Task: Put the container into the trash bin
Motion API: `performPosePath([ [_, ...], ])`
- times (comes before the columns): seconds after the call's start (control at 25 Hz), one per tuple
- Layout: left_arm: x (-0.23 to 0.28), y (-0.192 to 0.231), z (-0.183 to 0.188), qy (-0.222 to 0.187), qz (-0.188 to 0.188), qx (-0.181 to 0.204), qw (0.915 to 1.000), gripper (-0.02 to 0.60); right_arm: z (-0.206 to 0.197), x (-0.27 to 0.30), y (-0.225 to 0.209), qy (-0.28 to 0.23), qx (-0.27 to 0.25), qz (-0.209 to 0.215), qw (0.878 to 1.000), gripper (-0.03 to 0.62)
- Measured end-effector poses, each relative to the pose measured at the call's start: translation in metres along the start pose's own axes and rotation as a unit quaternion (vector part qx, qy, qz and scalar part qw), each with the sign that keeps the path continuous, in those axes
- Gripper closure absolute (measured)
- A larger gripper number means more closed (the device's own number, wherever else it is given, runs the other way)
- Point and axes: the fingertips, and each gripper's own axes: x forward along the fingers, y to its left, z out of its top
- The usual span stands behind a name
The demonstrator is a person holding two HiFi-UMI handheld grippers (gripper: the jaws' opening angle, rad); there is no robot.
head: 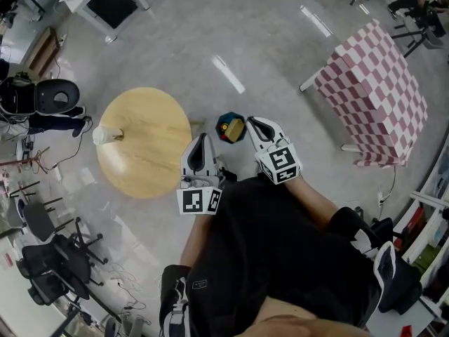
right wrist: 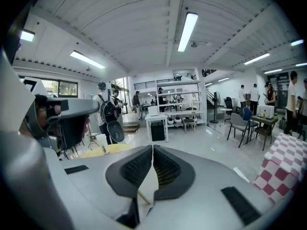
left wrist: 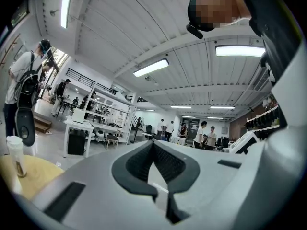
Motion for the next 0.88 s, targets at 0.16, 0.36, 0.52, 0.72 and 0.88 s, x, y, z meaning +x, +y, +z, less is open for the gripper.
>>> performPosePath([
  [0.16,-0.003,-0.009,-0.002,-0.002,-0.007,0.004,1.0000,0.574,0.014,-0.019,0.002,-0.026,-0.003,-0.010,1.000,0.562],
  [0.36,-0.003,-0.015,-0.004,-0.002,-0.009,0.003,1.0000,0.574,0.018,-0.027,-0.002,-0.035,-0.005,-0.011,0.999,0.568],
  [0.52,-0.005,-0.016,-0.003,-0.003,-0.010,0.002,0.9999,0.574,0.019,-0.030,-0.002,-0.036,-0.002,-0.015,0.999,0.568],
  [0.72,-0.005,-0.014,-0.003,-0.002,-0.008,0.001,1.0000,0.574,0.016,-0.029,-0.003,-0.034,0.001,-0.018,0.999,0.568],
  [0.88,-0.006,-0.012,-0.003,-0.003,-0.007,0.001,1.0000,0.574,0.016,-0.027,-0.002,-0.035,0.002,-0.020,0.999,0.568],
])
